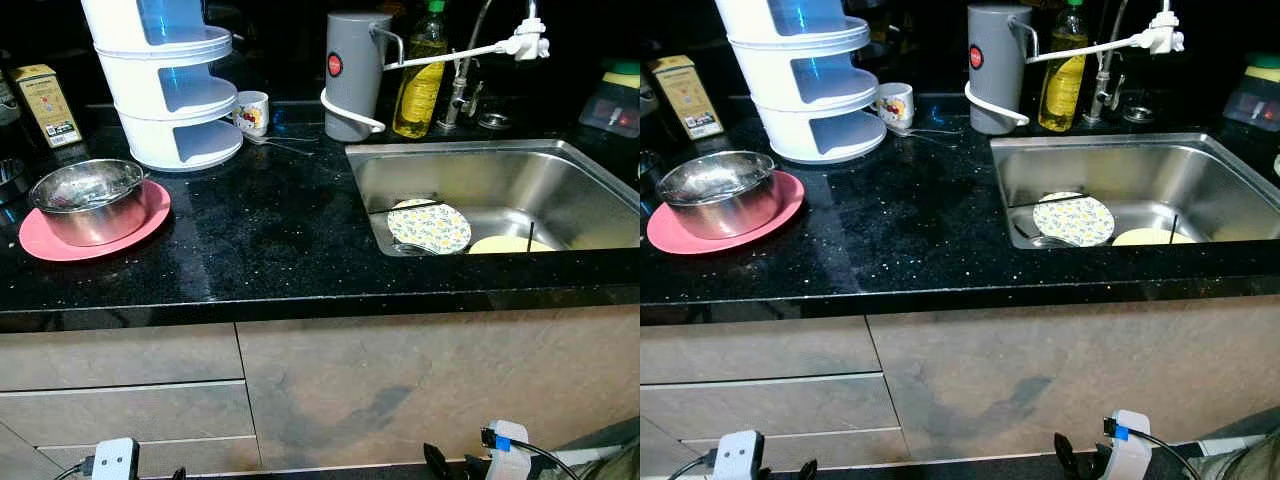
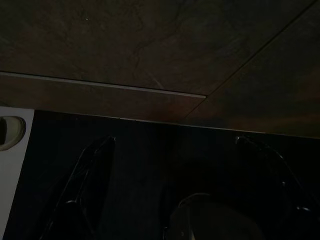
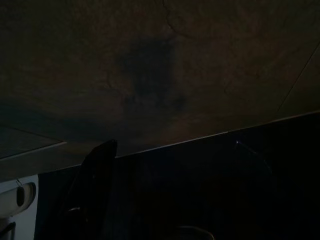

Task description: Kitchen organization

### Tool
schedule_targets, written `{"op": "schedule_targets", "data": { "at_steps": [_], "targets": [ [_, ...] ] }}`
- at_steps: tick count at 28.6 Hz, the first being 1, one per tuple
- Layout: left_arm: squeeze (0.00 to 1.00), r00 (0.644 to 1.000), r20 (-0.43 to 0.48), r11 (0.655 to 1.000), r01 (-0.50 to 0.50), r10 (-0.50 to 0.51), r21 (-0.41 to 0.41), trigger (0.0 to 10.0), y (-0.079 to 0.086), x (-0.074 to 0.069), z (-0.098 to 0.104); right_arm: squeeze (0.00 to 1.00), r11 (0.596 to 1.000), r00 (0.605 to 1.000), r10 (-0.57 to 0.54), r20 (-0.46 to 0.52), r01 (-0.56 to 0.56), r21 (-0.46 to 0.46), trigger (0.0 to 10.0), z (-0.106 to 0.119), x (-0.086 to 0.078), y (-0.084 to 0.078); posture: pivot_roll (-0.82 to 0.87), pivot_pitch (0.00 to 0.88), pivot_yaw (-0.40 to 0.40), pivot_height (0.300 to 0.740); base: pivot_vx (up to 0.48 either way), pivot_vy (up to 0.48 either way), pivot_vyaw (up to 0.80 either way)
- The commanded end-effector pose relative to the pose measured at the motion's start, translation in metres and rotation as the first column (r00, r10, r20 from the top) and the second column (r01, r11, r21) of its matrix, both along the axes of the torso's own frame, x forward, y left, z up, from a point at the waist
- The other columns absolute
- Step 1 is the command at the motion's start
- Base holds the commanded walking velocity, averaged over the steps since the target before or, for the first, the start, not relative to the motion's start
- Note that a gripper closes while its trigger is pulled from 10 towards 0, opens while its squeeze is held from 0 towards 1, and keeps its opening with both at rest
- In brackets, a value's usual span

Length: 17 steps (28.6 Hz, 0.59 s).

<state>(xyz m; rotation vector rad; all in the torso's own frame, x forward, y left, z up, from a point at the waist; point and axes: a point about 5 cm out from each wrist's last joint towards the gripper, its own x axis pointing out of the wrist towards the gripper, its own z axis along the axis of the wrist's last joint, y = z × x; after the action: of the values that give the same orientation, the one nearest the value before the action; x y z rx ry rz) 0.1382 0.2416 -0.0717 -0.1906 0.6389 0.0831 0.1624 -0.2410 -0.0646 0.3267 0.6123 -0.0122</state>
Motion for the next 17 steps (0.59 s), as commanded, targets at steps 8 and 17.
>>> {"op": "schedule_targets", "data": {
  "at_steps": [8,17],
  "targets": [
    [0.00,1.000,-0.027,1.000,-0.004,0.004,0.003,10.0,0.0039,-0.0025,-0.0015,0.00,1.000,1.000,0.002,-0.018,-0.002,0.008,10.0,-0.0016,0.0011,0.0027,0.05,0.000,-0.012,0.740,0.000,0.000,0.00],
    [0.00,1.000,-0.028,1.000,-0.001,0.000,-0.003,10.0,0.0034,0.0004,-0.0012,0.00,1.000,1.000,0.012,-0.020,-0.011,0.022,10.0,-0.0015,0.0035,0.0044,0.05,0.000,-0.015,0.740,0.000,0.000,0.00]
  ]
}}
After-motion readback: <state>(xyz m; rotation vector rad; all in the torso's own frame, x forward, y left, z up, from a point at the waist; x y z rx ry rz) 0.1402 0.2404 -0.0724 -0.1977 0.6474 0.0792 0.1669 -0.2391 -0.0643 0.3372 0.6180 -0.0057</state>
